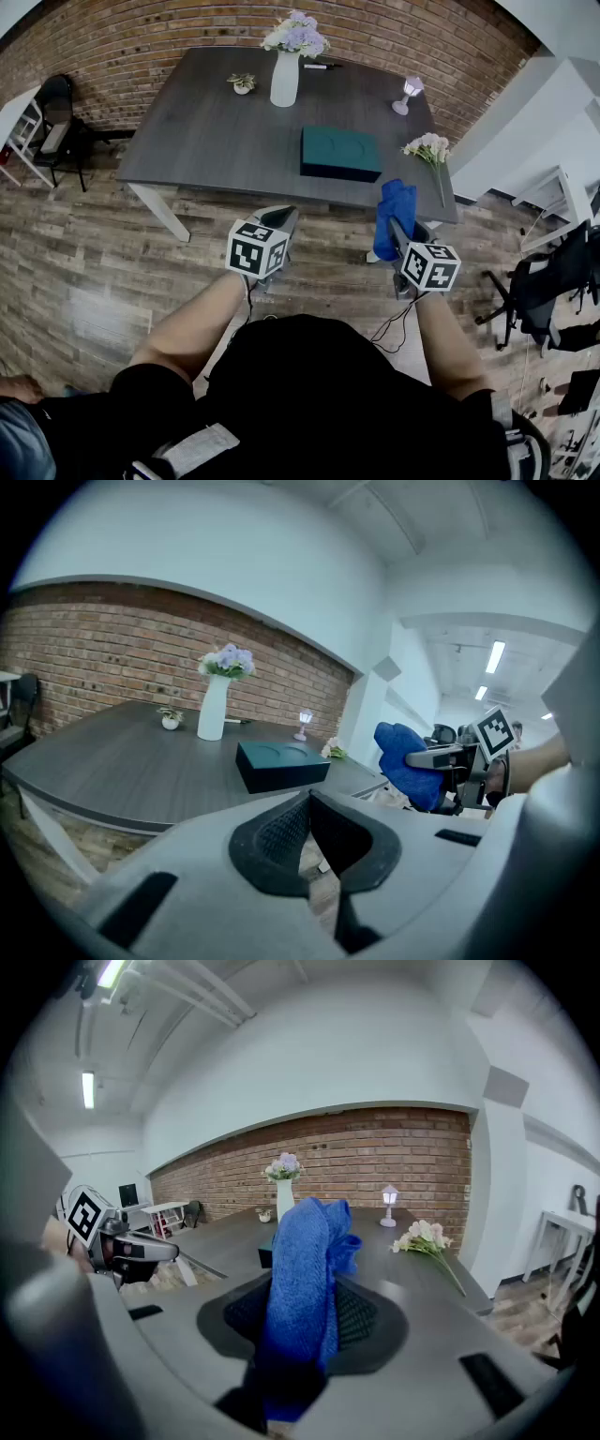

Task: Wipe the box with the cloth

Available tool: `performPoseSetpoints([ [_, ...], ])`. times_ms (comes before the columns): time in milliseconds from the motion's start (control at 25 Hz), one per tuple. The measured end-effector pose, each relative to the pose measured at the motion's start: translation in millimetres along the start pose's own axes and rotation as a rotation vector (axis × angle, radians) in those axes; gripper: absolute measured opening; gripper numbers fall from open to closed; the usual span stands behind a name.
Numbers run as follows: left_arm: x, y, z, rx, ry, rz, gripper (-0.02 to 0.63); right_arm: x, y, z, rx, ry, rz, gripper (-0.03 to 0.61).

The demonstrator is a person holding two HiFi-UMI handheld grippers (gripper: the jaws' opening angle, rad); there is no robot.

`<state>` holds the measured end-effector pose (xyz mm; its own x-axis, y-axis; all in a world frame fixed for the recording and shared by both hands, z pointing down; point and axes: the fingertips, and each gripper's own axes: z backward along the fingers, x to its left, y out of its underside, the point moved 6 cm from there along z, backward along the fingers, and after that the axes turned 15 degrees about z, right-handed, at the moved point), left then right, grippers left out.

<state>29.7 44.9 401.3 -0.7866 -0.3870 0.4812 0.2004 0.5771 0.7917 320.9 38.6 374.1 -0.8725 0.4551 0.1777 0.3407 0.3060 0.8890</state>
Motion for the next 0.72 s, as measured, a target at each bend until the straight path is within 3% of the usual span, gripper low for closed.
performPoseSetpoints([
  [720,32,14,2,0.042,-0.007,0.086,0.009,30,-1,-16,0.015,-0.057,-0.016,0.144],
])
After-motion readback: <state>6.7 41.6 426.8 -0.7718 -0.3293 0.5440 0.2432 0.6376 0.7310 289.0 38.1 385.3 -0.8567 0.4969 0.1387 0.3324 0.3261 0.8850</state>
